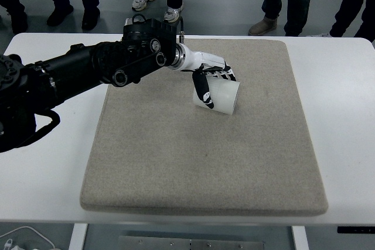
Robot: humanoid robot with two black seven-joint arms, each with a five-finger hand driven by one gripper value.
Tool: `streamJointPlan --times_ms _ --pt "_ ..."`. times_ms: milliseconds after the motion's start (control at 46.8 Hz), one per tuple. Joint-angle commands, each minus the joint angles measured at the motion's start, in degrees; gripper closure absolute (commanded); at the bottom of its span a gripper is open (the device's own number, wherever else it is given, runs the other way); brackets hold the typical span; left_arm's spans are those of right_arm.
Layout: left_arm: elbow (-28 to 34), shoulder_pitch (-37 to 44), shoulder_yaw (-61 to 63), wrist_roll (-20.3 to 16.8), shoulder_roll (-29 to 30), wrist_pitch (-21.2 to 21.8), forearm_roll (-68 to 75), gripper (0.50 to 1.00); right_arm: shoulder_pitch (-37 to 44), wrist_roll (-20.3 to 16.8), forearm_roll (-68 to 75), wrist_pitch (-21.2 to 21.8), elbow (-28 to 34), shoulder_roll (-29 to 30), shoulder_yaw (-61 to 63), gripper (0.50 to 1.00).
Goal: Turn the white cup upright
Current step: 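Close the left hand's fingers around the cup body, then lift the cup with the left hand and rotate it toward upright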
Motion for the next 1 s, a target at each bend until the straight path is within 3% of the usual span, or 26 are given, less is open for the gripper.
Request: streamJointPlan --times_ms 0,128,599,983 --pt "0.0 -0.1 -0.1 0.0 0.0 0.0 -0.1 0.881 0.0 0.0 0.0 0.0 0.0 0.0 0.0 0.570" --pt "0.2 -0.2 -0.6 -0.1 0.0 0.0 -0.5 0.911 0.0 0.0 0.0 0.0 0.0 0.0 0.0 0.570" --pt "6.2 -0.2 -8.6 -1.0 0.0 -1.0 -3.8 0.909 0.0 0.0 0.0 0.0 0.0 0.0 0.0 0.570" --pt "12.8 0.0 -8.9 -7.2 0.0 -1.8 -17.8 0.902 0.0 0.0 0.0 0.0 0.0 0.0 0.1 0.570"
